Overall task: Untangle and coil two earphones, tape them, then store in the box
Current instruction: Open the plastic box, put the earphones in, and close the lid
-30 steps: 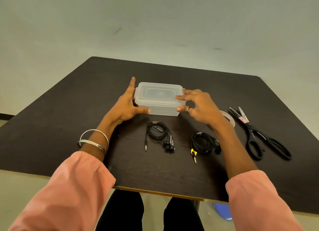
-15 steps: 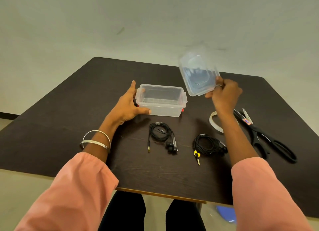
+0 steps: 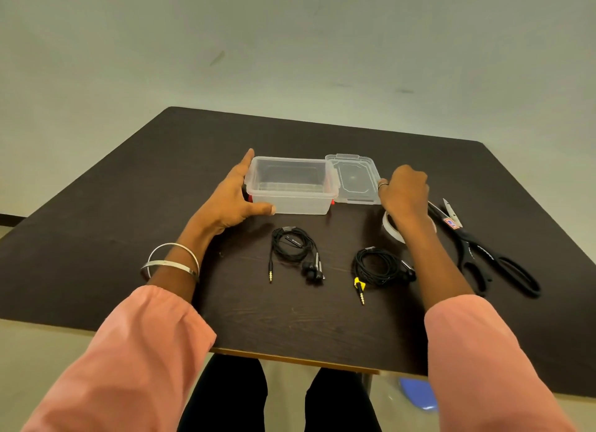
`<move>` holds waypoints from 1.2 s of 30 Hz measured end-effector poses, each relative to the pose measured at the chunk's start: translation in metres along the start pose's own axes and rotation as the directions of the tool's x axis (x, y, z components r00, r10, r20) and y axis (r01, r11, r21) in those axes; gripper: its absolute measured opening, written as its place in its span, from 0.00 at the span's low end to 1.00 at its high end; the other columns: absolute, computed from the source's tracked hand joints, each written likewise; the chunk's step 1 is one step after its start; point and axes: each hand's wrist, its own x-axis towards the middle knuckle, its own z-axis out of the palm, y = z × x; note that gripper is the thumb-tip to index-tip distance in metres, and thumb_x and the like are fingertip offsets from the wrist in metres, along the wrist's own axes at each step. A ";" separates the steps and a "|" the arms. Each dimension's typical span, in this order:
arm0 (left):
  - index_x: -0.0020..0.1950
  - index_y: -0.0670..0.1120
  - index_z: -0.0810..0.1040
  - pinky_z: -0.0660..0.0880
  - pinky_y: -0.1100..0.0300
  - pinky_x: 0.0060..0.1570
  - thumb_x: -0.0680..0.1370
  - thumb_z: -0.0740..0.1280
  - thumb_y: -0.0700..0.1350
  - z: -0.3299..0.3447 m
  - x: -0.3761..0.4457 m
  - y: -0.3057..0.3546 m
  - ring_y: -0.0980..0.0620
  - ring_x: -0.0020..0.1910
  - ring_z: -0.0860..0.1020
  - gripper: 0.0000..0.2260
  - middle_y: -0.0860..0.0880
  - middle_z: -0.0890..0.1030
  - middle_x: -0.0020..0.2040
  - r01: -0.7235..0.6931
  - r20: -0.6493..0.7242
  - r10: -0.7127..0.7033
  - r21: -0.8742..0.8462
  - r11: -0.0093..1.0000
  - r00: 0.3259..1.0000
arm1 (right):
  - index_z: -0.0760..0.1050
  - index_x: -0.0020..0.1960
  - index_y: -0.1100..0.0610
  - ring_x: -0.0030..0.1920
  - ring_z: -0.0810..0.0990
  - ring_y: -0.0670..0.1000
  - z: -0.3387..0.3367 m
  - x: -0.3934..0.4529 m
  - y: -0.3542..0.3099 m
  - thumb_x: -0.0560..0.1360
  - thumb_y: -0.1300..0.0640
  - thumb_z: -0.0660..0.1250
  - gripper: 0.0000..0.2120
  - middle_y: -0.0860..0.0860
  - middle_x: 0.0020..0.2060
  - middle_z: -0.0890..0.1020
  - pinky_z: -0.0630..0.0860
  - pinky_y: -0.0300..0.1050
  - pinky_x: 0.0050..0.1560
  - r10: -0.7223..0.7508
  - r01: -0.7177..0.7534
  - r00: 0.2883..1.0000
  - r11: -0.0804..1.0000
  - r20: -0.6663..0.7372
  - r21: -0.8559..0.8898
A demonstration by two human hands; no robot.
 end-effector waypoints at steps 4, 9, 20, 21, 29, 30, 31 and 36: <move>0.78 0.57 0.47 0.62 0.50 0.71 0.66 0.78 0.41 -0.006 -0.007 -0.001 0.49 0.75 0.59 0.51 0.51 0.55 0.78 -0.036 0.043 0.042 -0.113 0.993 0.998 | 0.72 0.35 0.65 0.37 0.76 0.61 -0.007 -0.002 0.003 0.77 0.60 0.63 0.13 0.58 0.35 0.77 0.75 0.49 0.41 -0.033 0.034 0.999 0.997 -0.018 0.069; 0.66 0.57 0.73 0.68 0.60 0.64 0.71 0.70 0.58 -0.003 -0.031 0.007 0.53 0.68 0.68 0.24 0.52 0.72 0.67 -0.223 -0.355 0.213 0.013 0.975 0.910 | 0.82 0.43 0.60 0.34 0.79 0.48 -0.046 -0.031 0.002 0.74 0.61 0.70 0.04 0.53 0.36 0.83 0.73 0.39 0.41 -0.265 0.211 0.946 0.941 0.187 0.265; 0.52 0.50 0.84 0.77 0.52 0.50 0.77 0.67 0.45 0.038 -0.037 0.043 0.47 0.48 0.79 0.07 0.49 0.83 0.51 -0.167 0.084 0.151 0.691 0.703 0.985 | 0.80 0.59 0.54 0.55 0.79 0.49 -0.057 -0.072 0.008 0.73 0.56 0.72 0.15 0.51 0.52 0.83 0.64 0.25 0.38 -0.387 0.506 0.693 0.862 0.608 -0.027; 0.52 0.50 0.84 0.76 0.52 0.47 0.77 0.67 0.45 0.042 -0.036 0.042 0.46 0.49 0.79 0.08 0.48 0.83 0.51 -0.156 0.094 0.128 0.722 0.674 0.987 | 0.80 0.59 0.56 0.55 0.78 0.50 -0.056 -0.074 0.007 0.73 0.57 0.72 0.15 0.52 0.53 0.83 0.63 0.29 0.37 -0.394 0.517 0.697 0.855 0.599 -0.039; 0.51 0.43 0.84 0.79 0.48 0.49 0.73 0.72 0.41 0.042 -0.031 0.047 0.43 0.47 0.80 0.08 0.41 0.82 0.49 -0.192 0.212 0.041 0.764 0.616 0.976 | 0.81 0.52 0.59 0.44 0.75 0.47 -0.056 -0.081 0.005 0.75 0.62 0.68 0.07 0.54 0.48 0.83 0.64 0.34 0.34 -0.412 0.508 0.736 0.861 0.537 -0.035; 0.51 0.42 0.84 0.79 0.49 0.49 0.73 0.72 0.41 0.042 -0.032 0.047 0.43 0.47 0.80 0.08 0.41 0.82 0.49 -0.199 0.215 0.046 0.775 0.600 0.976 | 0.80 0.52 0.59 0.44 0.75 0.48 -0.057 -0.080 0.004 0.76 0.62 0.67 0.06 0.53 0.48 0.83 0.64 0.34 0.34 -0.417 0.503 0.743 0.864 0.523 -0.027; 0.51 0.41 0.84 0.79 0.49 0.48 0.74 0.71 0.42 0.042 -0.033 0.047 0.43 0.47 0.80 0.08 0.42 0.82 0.49 -0.209 0.215 0.059 0.790 0.577 0.975 | 0.80 0.52 0.58 0.45 0.76 0.49 -0.058 -0.080 0.003 0.76 0.62 0.67 0.06 0.53 0.47 0.83 0.65 0.35 0.35 -0.421 0.499 0.752 0.867 0.508 -0.020; 0.52 0.45 0.80 0.73 0.54 0.40 0.79 0.61 0.47 0.035 -0.044 0.052 0.45 0.49 0.78 0.10 0.47 0.81 0.50 -0.302 0.229 0.238 0.889 0.345 0.944 | 0.80 0.49 0.58 0.46 0.81 0.51 -0.068 -0.074 -0.008 0.74 0.64 0.69 0.05 0.54 0.43 0.83 0.72 0.37 0.45 -0.492 0.481 0.759 0.865 0.427 0.142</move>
